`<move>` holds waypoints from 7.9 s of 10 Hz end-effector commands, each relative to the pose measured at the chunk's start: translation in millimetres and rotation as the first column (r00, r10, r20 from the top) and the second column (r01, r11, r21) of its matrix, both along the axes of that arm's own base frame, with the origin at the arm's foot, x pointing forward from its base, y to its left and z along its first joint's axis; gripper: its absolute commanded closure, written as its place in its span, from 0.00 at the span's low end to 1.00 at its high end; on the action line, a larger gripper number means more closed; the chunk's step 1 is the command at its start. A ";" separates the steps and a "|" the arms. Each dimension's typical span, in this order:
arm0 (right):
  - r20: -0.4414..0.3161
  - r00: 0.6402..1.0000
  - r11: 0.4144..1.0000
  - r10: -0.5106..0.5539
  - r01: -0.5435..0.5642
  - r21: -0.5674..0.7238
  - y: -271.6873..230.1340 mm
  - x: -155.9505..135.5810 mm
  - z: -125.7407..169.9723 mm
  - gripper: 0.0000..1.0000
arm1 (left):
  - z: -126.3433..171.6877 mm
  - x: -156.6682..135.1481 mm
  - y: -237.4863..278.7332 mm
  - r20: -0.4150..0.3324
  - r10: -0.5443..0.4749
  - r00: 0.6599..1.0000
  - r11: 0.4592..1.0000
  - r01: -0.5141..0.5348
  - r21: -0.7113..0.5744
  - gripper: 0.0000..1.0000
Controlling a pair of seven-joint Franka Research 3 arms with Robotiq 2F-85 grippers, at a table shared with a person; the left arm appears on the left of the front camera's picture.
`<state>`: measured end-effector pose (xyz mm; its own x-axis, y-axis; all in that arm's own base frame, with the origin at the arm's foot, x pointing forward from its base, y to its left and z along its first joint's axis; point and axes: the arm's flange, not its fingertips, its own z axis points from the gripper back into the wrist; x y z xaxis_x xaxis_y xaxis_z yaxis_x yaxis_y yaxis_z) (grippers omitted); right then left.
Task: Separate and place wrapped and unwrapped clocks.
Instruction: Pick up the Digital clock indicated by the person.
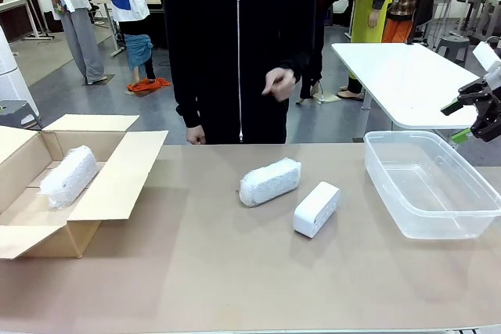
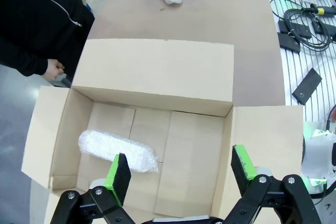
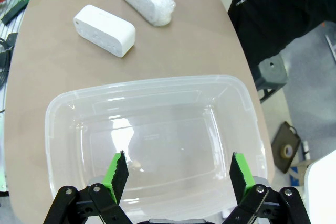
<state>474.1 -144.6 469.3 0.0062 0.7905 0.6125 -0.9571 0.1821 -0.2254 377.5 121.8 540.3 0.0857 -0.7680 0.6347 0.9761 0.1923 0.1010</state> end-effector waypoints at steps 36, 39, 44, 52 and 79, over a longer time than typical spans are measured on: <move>-0.002 1.000 1.000 0.002 -0.002 0.000 1.1 0.5 -1.5 0.00 | -104.7 119.8 -385.7 -0.221 -0.044 0.974 0.965 0.099 0.243 0.00; -0.002 1.000 1.000 0.002 -0.002 0.000 1.1 0.5 -1.5 0.00 | -116.8 124.7 -432.1 -0.186 -0.101 0.977 0.956 0.147 0.256 0.00; -0.002 1.000 1.000 0.002 -0.002 0.000 1.1 0.5 -1.5 0.00 | -144.8 133.6 -497.2 -0.199 -0.138 0.970 0.934 0.194 0.299 0.00; -0.002 1.000 1.000 0.002 -0.002 0.000 1.1 0.5 -1.5 0.00 | -175.7 174.4 -544.1 -0.050 0.015 0.999 0.954 0.000 0.300 0.00; -0.002 1.000 1.000 0.002 -0.002 0.000 1.1 0.5 -1.5 0.00 | -171.4 163.6 -560.3 -0.182 0.068 0.981 0.959 -0.014 0.285 0.00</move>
